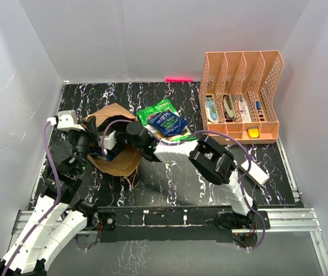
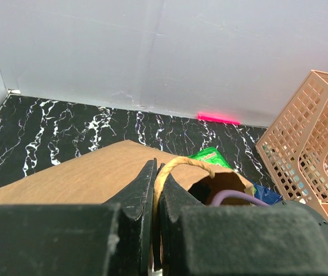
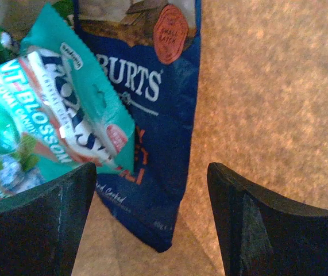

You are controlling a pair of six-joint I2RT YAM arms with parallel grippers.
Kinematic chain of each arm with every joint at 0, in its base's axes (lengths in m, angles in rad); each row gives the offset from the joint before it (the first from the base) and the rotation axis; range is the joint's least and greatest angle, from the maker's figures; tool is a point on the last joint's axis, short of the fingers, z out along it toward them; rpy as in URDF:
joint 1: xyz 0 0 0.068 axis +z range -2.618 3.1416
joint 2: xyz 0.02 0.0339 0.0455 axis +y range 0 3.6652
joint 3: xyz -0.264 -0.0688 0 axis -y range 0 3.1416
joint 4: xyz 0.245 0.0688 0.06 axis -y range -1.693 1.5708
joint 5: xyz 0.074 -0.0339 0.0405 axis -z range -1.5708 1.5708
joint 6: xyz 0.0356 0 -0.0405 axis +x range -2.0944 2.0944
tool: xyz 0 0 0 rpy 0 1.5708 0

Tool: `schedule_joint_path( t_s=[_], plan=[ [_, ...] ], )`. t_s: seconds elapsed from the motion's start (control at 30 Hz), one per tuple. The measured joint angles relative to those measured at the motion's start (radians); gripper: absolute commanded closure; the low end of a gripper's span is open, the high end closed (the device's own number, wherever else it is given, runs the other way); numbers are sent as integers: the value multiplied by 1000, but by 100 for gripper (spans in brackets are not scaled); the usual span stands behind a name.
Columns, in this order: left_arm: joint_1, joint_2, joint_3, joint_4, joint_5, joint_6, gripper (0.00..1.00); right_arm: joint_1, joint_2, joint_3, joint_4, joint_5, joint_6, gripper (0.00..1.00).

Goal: Take the snacks out of the paper bag
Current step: Take out the snack from the paper bag.

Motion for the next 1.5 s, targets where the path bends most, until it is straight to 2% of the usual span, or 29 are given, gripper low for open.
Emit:
schedule_joint_path(
  t_s=[0.23,0.37,0.53,0.8,0.87,1.23,1.5],
  plan=[
    [-1,-1,0,0,3,3,100,-2,95,131,-23,-4,-42,27],
    [-1,-1,0,0,3,3,100,-13,116,173,-77,-32,-44,45],
    [-2,-1,0,-1,2,3,100,-29,117,184,-134,-71,-18,62],
    [-3,-1,0,-1,-5,3,100,-31,48,124,-241,-163,96,81],
    [-3,0,0,-1,-6,3,100,-27,18,108,-257,-191,138,91],
    [-3,12,0,-1,-14,3,100,-14,-37,47,-244,-263,314,92],
    [-3,19,0,-1,-33,3,100,26,-174,-102,-210,-277,406,92]
  ],
)
